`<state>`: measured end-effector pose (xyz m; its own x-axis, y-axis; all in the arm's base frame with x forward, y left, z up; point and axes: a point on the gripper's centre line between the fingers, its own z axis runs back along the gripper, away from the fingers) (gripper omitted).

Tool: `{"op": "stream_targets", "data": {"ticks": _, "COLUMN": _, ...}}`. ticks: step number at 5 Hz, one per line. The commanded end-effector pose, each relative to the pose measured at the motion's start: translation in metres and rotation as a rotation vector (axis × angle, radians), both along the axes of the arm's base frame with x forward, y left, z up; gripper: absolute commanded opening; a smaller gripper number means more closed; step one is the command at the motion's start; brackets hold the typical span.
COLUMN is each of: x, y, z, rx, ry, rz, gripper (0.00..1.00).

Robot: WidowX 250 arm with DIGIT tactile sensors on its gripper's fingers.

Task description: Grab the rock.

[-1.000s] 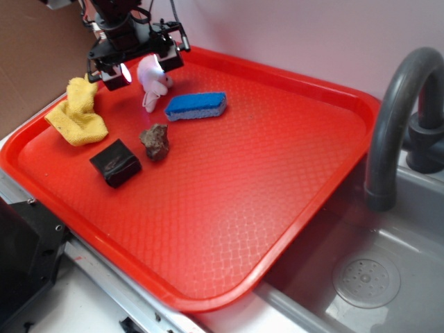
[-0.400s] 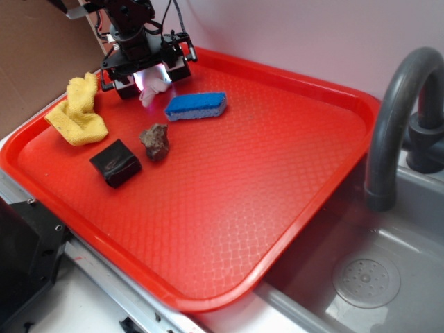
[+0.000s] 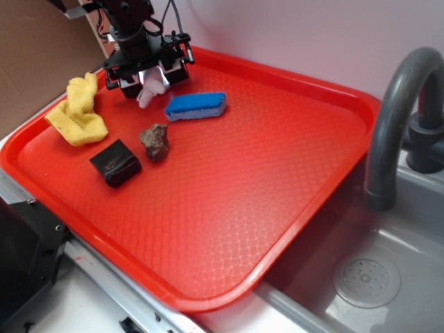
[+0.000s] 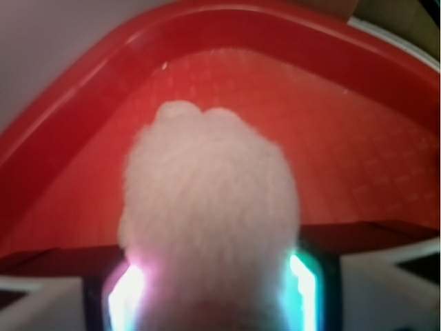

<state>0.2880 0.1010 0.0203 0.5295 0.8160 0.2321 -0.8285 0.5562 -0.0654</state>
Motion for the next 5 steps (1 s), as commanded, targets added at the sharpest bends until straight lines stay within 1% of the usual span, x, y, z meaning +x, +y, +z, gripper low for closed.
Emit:
{"op": "stream_targets", "data": {"ticks": 1, "x": -0.006, "y": -0.021, "z": 0.091, "rx": -0.125, "ry": 0.049, "rz": -0.188, "gripper": 0.00}}
{"op": "stream_targets", "data": {"ticks": 2, "x": -0.023, "y": -0.054, "z": 0.127, "rx": -0.130, "ry": 0.020, "rz": -0.277, "gripper": 0.00}}
{"op": "stream_targets", "data": {"ticks": 3, "x": -0.045, "y": -0.082, "z": 0.160, "rx": -0.175, "ry": 0.003, "rz": -0.355, "gripper": 0.00}}
{"op": "stream_targets", "data": {"ticks": 4, "x": -0.064, "y": -0.091, "z": 0.177, "rx": -0.216, "ry": -0.023, "rz": -0.377, "gripper": 0.00}}
{"op": "stream_targets", "data": {"ticks": 5, "x": -0.058, "y": -0.087, "z": 0.164, "rx": -0.237, "ry": 0.062, "rz": -0.346, "gripper": 0.00}}
